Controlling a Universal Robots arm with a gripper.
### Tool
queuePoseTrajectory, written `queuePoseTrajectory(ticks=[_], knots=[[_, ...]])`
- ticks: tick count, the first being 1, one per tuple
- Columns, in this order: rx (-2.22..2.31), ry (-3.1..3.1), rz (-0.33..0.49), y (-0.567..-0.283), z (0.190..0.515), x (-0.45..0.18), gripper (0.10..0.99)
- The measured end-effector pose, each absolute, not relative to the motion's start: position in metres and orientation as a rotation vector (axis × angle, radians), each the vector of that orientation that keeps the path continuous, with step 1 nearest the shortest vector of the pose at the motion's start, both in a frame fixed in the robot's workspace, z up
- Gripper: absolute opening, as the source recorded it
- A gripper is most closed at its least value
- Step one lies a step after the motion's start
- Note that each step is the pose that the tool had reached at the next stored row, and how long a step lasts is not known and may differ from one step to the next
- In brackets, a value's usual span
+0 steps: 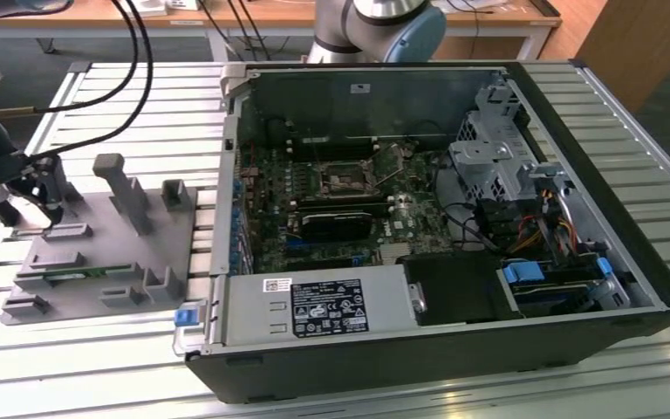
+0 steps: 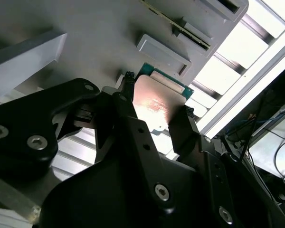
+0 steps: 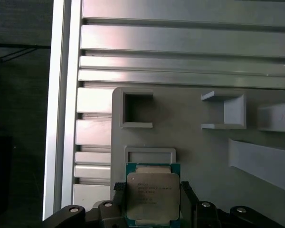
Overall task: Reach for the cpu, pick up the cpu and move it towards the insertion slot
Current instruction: 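Pick up the cpu and move it towards the insertion slot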
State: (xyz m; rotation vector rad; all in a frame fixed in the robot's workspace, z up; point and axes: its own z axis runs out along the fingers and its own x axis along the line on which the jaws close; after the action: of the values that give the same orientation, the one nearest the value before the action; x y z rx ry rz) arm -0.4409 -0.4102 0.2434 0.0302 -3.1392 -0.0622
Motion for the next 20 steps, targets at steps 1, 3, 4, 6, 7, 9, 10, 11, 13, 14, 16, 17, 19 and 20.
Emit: queuePoseTrajectory(ticks=[1,3,4,6,7,9,10,11,13,14,16,17,19,20], knots=[[0.03,-3.139,-0.062,-0.41,0.245,-0.441,0.541],[0.03,-3.139,-0.062,-0.41,0.247,-0.441,0.541],[0.03,-3.139,-0.062,-0.41,0.249,-0.441,0.541],[0.03,-3.139,-0.062,-0.41,0.252,-0.441,0.541],[0.03,-3.139,-0.062,-0.41,0.254,-0.441,0.541],[0.03,-3.139,-0.062,-0.41,0.256,-0.441,0.541],[0.03,-3.139,-0.062,-0.41,0.257,-0.441,0.541],[0.03,-3.139,-0.062,-0.41,0.259,-0.441,0.541],[0.03,-3.139,-0.062,-0.41,0.261,-0.441,0.541],[0.03,-3.139,-0.062,-0.41,0.262,-0.441,0.541],[0.03,-3.139,-0.062,-0.41,0.263,-0.441,0.541],[0.03,-3.139,-0.062,-0.41,0.264,-0.441,0.541],[0.03,-3.139,-0.062,-0.41,0.266,-0.441,0.541],[0.03,-3.139,-0.062,-0.41,0.267,-0.441,0.541]])
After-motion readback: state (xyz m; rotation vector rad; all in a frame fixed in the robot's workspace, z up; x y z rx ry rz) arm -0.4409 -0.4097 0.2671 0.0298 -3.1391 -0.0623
